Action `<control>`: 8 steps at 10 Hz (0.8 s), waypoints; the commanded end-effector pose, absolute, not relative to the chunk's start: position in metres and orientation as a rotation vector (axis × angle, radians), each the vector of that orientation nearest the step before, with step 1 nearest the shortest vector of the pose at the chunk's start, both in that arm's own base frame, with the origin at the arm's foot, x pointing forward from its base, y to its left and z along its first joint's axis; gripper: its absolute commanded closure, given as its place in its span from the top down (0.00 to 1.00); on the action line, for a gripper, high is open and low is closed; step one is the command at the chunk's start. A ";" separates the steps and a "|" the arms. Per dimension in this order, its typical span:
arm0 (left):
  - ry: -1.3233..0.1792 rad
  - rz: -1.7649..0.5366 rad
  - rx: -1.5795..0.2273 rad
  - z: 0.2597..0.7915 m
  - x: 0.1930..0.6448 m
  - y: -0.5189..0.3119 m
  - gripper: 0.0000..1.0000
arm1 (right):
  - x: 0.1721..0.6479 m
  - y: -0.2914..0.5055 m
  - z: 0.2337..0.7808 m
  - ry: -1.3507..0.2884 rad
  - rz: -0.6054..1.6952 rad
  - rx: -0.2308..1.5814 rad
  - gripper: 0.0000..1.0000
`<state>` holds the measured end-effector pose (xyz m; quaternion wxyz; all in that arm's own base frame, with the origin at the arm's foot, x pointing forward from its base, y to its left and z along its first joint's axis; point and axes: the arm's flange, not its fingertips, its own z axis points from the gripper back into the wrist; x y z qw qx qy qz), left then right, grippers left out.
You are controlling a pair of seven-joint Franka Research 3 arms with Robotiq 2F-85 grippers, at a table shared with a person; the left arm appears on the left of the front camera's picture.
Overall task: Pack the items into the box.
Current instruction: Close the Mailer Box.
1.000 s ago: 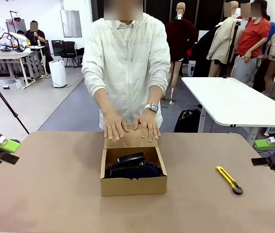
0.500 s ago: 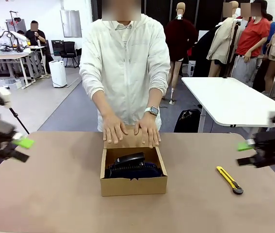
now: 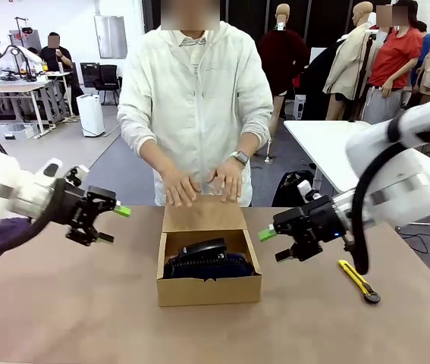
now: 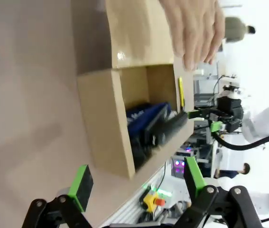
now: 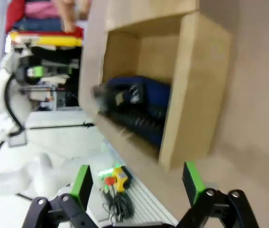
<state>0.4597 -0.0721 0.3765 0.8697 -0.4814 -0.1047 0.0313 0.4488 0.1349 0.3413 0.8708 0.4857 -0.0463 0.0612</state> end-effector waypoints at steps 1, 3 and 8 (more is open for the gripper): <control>-0.297 -0.035 -1.153 0.349 0.478 -0.082 1.00 | 0.480 0.128 0.333 -0.123 0.083 1.054 1.00; -0.251 0.050 -1.058 0.357 0.470 -0.078 1.00 | 0.449 0.135 0.341 -0.097 0.128 1.015 1.00; -0.349 0.008 -1.013 0.354 0.504 -0.073 1.00 | 0.485 0.136 0.348 -0.104 0.107 1.019 1.00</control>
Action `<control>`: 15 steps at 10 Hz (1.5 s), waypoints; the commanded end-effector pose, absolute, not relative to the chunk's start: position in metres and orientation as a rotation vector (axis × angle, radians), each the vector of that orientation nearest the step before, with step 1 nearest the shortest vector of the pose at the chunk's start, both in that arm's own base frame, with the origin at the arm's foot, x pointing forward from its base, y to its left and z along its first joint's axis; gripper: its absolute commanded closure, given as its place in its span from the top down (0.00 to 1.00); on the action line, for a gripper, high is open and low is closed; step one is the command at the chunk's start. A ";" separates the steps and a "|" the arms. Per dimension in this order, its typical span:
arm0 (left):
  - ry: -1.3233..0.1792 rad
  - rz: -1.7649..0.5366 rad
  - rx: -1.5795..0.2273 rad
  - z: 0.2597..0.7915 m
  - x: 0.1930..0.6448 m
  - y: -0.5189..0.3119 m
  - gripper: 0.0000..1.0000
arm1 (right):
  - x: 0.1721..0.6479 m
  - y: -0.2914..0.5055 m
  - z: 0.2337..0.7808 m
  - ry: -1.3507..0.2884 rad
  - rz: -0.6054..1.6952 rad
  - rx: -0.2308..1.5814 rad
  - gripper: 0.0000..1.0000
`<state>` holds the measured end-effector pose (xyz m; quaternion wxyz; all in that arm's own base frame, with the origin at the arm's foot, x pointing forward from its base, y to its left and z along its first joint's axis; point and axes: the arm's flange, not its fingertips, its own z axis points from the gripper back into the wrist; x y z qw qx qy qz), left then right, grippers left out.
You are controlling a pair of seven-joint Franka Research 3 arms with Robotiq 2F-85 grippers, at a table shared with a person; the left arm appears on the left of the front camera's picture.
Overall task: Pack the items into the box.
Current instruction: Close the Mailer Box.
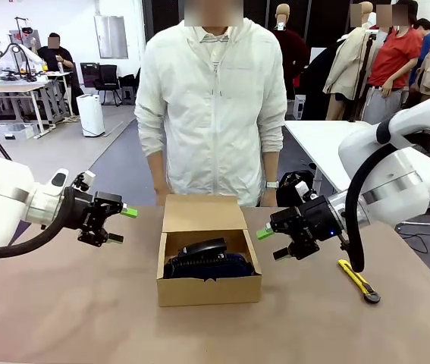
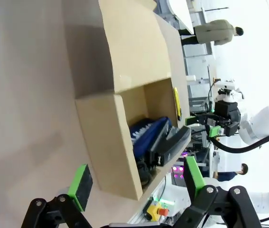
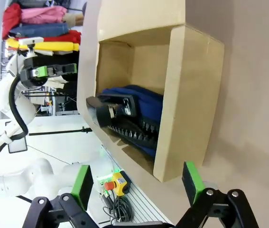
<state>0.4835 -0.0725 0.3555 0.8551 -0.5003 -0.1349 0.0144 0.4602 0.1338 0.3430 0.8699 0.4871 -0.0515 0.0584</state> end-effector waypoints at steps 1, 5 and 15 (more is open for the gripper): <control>-0.294 -0.063 -1.056 0.351 0.527 -0.068 1.00 | 0.509 0.136 0.356 -0.095 0.116 1.022 1.00; -0.180 -0.168 -1.270 0.316 0.616 -0.074 1.00 | 0.619 0.148 0.325 0.071 -0.007 0.989 1.00; 0.017 -0.233 -1.519 0.255 0.669 -0.128 0.80 | 0.656 0.168 0.278 0.119 -0.018 1.345 0.86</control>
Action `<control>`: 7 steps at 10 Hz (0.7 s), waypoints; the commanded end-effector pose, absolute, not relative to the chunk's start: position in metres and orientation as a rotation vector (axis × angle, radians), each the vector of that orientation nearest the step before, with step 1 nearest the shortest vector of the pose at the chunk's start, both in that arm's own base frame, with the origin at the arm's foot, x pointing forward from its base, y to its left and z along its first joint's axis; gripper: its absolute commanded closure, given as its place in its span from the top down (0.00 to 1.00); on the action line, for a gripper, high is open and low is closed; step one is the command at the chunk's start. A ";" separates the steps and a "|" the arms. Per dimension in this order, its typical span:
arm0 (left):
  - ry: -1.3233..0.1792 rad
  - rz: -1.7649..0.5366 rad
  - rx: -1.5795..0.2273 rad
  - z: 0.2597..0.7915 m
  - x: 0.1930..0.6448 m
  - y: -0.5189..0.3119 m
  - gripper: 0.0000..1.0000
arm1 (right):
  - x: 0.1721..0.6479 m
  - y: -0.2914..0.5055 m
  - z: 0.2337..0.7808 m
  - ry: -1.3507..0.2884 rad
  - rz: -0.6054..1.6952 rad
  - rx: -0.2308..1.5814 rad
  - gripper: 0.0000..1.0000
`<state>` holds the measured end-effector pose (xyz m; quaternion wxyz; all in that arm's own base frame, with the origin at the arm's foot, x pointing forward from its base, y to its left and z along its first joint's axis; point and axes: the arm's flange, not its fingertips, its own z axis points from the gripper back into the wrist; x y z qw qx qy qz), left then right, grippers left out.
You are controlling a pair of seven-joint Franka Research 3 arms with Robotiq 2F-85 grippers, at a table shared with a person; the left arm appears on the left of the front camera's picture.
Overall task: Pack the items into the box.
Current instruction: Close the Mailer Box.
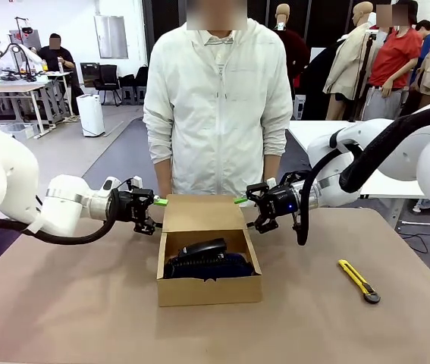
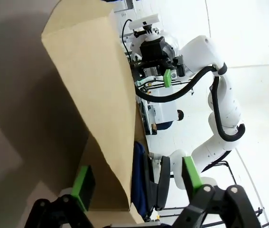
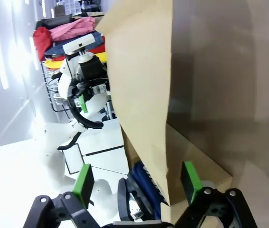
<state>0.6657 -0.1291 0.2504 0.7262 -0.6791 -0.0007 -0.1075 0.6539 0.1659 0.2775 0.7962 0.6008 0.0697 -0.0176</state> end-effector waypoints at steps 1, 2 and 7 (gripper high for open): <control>0.026 -0.271 -1.544 0.255 0.667 -0.127 0.60 | 0.656 0.169 0.276 0.130 -0.016 1.351 0.68; 0.012 -0.275 -1.541 0.256 0.666 -0.128 0.40 | 0.656 0.168 0.274 0.104 -0.018 1.348 0.49; -0.022 -0.384 -1.530 0.279 0.659 -0.137 0.40 | 0.652 0.170 0.276 0.061 0.050 1.341 0.49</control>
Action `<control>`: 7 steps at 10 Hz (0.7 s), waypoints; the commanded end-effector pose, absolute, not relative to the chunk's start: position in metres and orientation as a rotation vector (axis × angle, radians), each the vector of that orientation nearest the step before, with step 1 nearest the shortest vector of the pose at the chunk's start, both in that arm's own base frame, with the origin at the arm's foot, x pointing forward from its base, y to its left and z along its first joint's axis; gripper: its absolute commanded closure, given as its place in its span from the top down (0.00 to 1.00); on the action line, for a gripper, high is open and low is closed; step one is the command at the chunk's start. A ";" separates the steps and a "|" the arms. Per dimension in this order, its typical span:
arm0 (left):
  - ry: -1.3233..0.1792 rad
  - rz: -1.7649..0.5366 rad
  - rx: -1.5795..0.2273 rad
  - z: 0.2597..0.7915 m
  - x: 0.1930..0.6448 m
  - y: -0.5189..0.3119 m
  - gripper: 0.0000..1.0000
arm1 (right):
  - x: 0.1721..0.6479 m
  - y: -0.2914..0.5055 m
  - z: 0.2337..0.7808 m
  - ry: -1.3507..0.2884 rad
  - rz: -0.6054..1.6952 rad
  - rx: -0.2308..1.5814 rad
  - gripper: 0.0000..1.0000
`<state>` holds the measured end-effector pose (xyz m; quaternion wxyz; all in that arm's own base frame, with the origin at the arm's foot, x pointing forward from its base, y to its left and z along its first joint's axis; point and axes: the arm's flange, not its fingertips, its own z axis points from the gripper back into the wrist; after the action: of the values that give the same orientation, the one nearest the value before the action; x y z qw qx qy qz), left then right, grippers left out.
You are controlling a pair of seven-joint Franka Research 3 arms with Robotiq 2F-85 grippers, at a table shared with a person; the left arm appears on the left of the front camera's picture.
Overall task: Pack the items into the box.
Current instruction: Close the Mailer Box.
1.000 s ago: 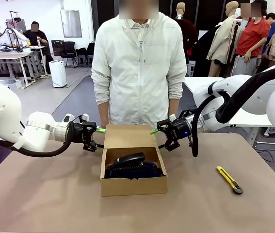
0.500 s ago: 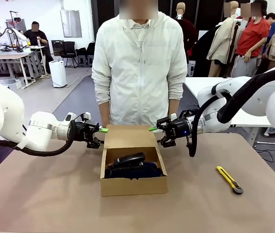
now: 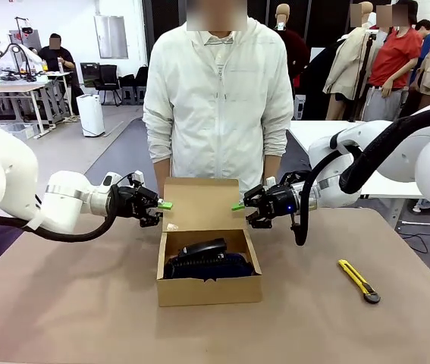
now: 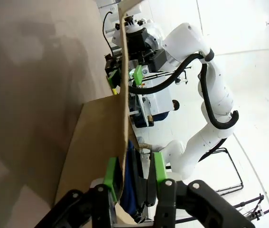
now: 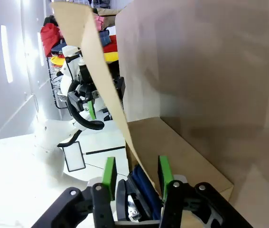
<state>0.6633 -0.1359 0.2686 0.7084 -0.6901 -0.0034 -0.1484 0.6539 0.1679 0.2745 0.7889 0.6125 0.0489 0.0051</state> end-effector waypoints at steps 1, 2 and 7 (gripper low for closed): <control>-0.037 -0.398 -1.519 0.284 0.656 -0.137 0.40 | 0.649 0.169 0.279 0.044 0.068 1.350 0.49; -0.050 -0.417 -1.515 0.289 0.653 -0.137 0.40 | 0.646 0.166 0.284 0.005 0.099 1.363 0.49; -0.071 -0.424 -1.501 0.299 0.658 -0.138 0.40 | 0.635 0.154 0.296 -0.167 0.192 1.357 0.49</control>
<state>0.6557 -0.1368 0.3005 0.7153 -0.6721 -0.0368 -0.1881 0.6437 0.1513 0.3032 0.7635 0.6357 -0.0745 0.0860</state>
